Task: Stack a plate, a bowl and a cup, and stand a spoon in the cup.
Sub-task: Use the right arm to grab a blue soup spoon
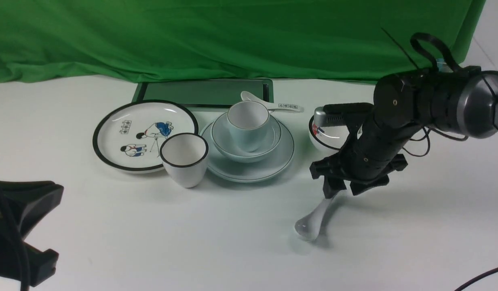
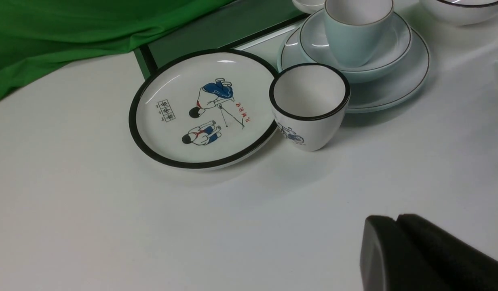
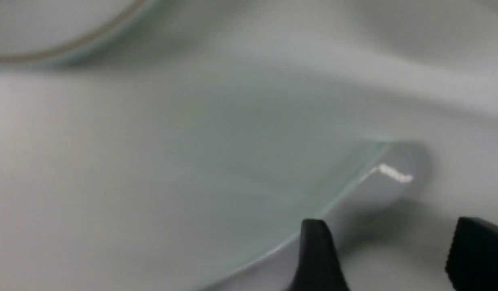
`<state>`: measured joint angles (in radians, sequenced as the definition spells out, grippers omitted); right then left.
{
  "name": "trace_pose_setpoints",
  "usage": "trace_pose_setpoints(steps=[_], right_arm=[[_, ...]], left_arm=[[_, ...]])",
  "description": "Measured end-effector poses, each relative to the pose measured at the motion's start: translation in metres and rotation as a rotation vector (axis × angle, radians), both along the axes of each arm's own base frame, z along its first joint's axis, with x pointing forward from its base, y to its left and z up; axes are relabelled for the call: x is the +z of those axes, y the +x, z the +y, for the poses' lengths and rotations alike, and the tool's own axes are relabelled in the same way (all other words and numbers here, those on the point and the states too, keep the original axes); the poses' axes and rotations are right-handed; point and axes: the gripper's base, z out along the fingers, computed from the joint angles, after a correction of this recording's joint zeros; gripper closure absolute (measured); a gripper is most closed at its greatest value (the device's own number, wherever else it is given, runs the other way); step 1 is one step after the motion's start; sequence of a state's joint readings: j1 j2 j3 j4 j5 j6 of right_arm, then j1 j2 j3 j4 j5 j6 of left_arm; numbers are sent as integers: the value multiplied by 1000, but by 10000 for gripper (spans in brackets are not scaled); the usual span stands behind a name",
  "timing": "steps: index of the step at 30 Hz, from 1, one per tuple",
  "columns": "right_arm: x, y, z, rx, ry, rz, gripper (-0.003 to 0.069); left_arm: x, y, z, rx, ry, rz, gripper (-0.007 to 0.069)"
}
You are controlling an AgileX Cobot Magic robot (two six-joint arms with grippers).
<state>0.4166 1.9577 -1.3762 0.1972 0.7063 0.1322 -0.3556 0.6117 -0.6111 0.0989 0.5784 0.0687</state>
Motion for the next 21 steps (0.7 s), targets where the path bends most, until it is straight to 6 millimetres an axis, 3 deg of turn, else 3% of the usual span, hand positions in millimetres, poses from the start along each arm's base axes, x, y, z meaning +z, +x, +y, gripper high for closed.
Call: trace_pose_setpoints(steps=[6, 11, 14, 18, 21], right_arm=[[-9, 2, 12, -61, 54, 0, 200], [-22, -6, 28, -3, 29, 32, 211], [-22, -10, 37, 74, 18, 16, 300], [-23, -15, 44, 188, 0, 3, 531], [-17, -16, 45, 249, -13, 7, 584]], left_arm=[[0, 0, 0, 0, 0, 0, 656], [0, 0, 0, 0, -1, 0, 656], [0, 0, 0, 0, -1, 0, 656], [0, 0, 0, 0, -1, 0, 656], [0, 0, 0, 0, -1, 0, 656]])
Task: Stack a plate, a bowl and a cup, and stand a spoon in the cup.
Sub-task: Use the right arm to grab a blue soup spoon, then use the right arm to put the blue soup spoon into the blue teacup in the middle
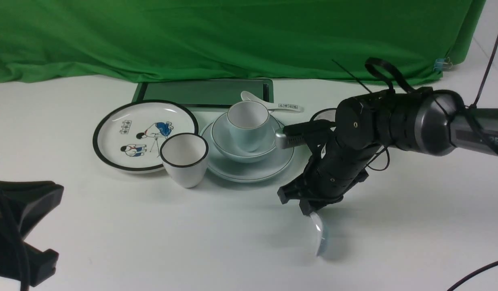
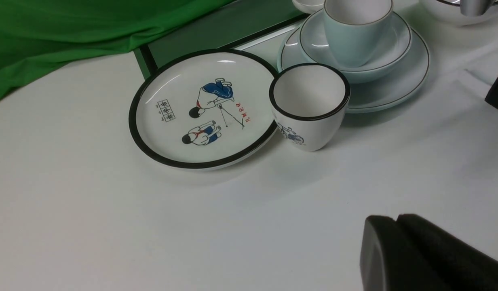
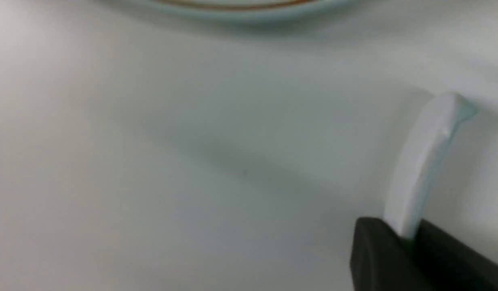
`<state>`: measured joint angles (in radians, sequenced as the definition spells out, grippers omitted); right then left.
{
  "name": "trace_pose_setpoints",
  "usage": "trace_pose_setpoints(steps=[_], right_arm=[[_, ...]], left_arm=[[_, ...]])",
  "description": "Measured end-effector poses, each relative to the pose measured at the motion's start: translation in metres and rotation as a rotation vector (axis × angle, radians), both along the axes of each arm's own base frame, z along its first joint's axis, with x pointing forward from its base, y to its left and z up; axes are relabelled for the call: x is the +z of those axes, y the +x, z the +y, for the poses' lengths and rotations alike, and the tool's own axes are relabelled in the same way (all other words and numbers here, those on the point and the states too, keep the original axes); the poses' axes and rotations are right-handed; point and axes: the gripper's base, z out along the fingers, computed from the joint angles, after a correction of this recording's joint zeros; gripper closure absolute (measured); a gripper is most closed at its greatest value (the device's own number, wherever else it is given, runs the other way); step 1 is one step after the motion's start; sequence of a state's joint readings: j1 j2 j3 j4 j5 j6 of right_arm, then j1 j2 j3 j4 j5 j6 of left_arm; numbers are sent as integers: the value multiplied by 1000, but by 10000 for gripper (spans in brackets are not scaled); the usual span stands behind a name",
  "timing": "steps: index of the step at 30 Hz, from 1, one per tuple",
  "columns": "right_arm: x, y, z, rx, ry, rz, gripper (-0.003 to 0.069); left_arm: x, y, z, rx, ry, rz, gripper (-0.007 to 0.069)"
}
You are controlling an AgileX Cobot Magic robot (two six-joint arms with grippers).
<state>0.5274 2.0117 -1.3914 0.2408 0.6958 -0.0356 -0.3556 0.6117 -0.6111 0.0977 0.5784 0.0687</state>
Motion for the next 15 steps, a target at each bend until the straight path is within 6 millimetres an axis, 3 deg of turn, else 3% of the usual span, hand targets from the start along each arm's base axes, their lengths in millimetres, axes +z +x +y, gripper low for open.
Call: trace_pose_setpoints(steps=[5, 8, 10, 13, 15], right_arm=[[53, 2, 9, 105, 94, -251, 583], [95, 11, 21, 104, 233, -575, 583], [112, 20, 30, 83, 320, -779, 583], [118, 37, 43, 31, 437, -1048, 583], [109, 47, 51, 18, 460, -1109, 583]], left_arm=[[1, 1, 0, -1, -4, -13, 656], [3, 1, -1, -3, -10, -30, 656], [3, 1, -1, -4, -12, -35, 656], [3, 1, -1, -4, -17, -33, 656], [3, 1, -1, -4, -19, -32, 656]])
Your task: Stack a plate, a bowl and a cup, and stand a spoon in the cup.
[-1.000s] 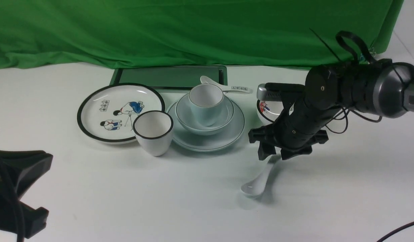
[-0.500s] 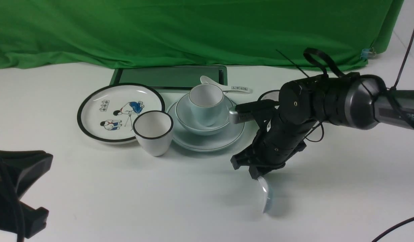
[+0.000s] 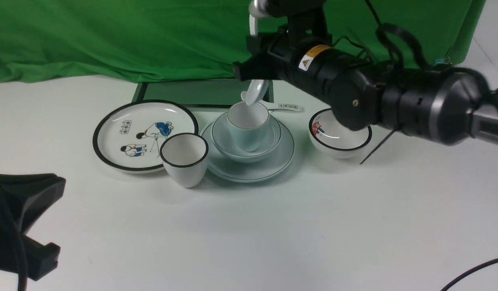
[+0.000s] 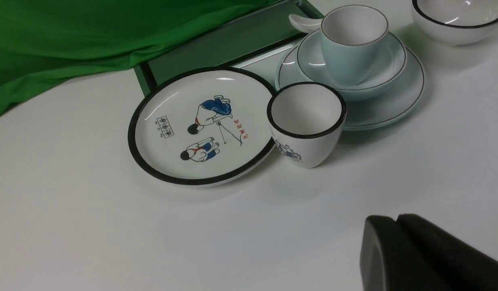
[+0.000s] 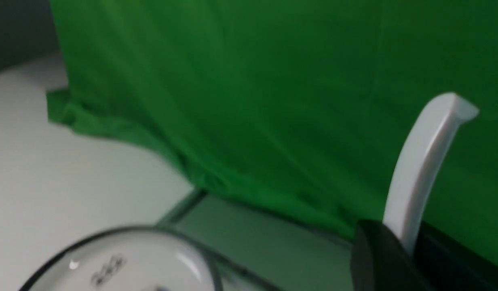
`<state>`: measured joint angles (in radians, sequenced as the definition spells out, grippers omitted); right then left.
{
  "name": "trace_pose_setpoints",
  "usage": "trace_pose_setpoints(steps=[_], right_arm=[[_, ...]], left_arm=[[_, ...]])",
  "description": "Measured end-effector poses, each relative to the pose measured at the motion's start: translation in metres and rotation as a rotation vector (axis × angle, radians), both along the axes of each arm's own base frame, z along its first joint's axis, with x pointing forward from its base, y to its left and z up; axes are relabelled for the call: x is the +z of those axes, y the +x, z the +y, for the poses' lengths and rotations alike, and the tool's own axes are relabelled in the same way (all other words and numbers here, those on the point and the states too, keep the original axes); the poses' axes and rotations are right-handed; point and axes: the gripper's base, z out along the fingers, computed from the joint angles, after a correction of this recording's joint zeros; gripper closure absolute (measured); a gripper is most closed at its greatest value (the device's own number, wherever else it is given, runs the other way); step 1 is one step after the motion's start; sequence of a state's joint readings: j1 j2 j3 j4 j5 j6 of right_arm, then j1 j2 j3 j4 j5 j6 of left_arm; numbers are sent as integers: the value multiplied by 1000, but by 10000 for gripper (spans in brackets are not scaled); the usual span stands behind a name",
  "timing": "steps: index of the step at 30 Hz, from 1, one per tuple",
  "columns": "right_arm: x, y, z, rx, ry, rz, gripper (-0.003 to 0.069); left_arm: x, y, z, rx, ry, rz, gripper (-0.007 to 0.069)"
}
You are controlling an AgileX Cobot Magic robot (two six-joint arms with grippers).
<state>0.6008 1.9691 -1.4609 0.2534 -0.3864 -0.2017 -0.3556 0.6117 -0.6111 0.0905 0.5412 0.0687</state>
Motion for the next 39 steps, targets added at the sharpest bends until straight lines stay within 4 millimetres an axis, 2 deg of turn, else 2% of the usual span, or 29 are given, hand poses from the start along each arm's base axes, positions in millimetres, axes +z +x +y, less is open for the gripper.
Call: trace_pose_setpoints(steps=[1, 4, 9, 16, 18, 20, 21, 24, 27, 28, 29, 32, 34, 35, 37, 38, 39], right_arm=[[-2, 1, 0, -1, -1, 0, 583], [-27, 17, 11, 3, -40, -31, 583], [-54, 29, 21, 31, -202, -89, 561], [-63, 28, 21, 65, -304, -49, 440], [-60, 26, 21, 78, -338, -53, 431], [-40, 18, 18, 121, -428, -46, 435], [-42, 17, 18, 130, -442, -30, 438], [21, -9, 3, 175, -489, -32, 483], [93, -49, -22, 204, -509, -60, 566], [102, -54, -26, 202, -504, -74, 572], [129, -74, -39, 207, -514, -90, 611], [176, -122, -74, 192, -517, -79, 645], [194, -143, -93, 149, -508, -61, 645], [195, -146, -96, 144, -515, -46, 645], [211, -178, -133, 6, -540, 54, 645], [208, -179, -135, -4, -555, 84, 645], [209, -193, -153, -78, -573, 133, 645]], left_arm=[[0, 0, 0, 0, 0, 0, 656], [0, 0, 0, -1, -6, 2, 656], [0, 0, -1, -1, -12, 7, 656], [-1, -1, -1, -1, -14, 18, 656], [-2, -1, -1, -1, -24, 30, 656], [-3, -4, -3, -22, -41, 56, 656], [-3, -4, -3, -25, -37, 54, 656], [4, -15, -4, -80, -68, 14, 656], [17, -37, 3, -103, -97, -135, 656], [18, -39, 4, -102, -103, -153, 656], [19, -49, 9, -97, -113, -237, 656], [6, -67, 17, -87, -114, -353, 656], [-3, -75, 21, -80, -117, -418, 656], [-4, -75, 21, -79, -118, -416, 656], [-21, -82, 25, -65, -144, -523, 656], [-22, -82, 25, -65, -145, -524, 656], [-28, -83, 26, -59, -152, -584, 656]])
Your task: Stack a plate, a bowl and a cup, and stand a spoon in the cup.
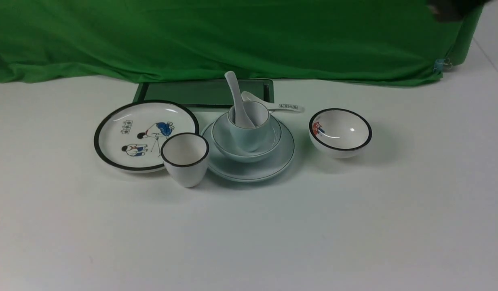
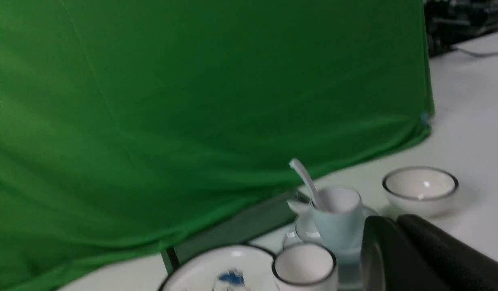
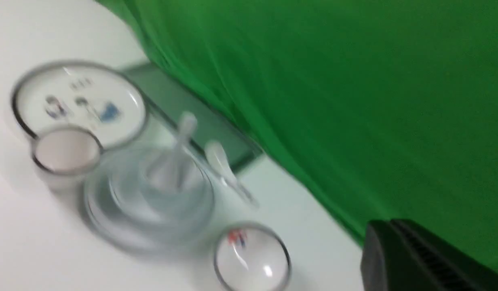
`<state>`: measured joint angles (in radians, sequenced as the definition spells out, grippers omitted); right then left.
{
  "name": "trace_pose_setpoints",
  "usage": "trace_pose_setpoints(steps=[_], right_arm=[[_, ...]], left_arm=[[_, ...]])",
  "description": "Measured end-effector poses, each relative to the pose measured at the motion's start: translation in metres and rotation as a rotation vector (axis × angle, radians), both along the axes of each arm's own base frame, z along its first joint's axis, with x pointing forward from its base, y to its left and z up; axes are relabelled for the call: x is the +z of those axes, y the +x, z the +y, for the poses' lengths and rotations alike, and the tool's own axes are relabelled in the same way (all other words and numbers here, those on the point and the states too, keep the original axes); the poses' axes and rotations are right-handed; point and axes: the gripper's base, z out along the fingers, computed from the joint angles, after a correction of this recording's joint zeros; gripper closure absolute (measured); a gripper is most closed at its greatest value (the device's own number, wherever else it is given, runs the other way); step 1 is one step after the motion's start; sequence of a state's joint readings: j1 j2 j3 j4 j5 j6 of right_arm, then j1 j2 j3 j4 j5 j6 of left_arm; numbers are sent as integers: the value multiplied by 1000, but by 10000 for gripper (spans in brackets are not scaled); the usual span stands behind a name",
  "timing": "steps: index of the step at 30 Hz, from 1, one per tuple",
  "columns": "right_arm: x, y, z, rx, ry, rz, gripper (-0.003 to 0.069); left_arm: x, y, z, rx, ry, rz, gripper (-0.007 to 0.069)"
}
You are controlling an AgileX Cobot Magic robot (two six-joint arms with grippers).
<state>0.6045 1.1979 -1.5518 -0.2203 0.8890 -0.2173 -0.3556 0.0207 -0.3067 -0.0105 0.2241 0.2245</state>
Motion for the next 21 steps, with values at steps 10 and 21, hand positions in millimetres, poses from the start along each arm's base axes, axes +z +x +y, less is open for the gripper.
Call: trace_pose_setpoints(steps=[10, 21], right_arm=[[-107, -85, -60, -65, 109, 22, 645], [-260, -125, -72, 49, 228, 1, 638]], left_arm=[[-7, 2, 0, 16, 11, -107, 656], [-8, 3, 0, 19, 22, -98, 656]])
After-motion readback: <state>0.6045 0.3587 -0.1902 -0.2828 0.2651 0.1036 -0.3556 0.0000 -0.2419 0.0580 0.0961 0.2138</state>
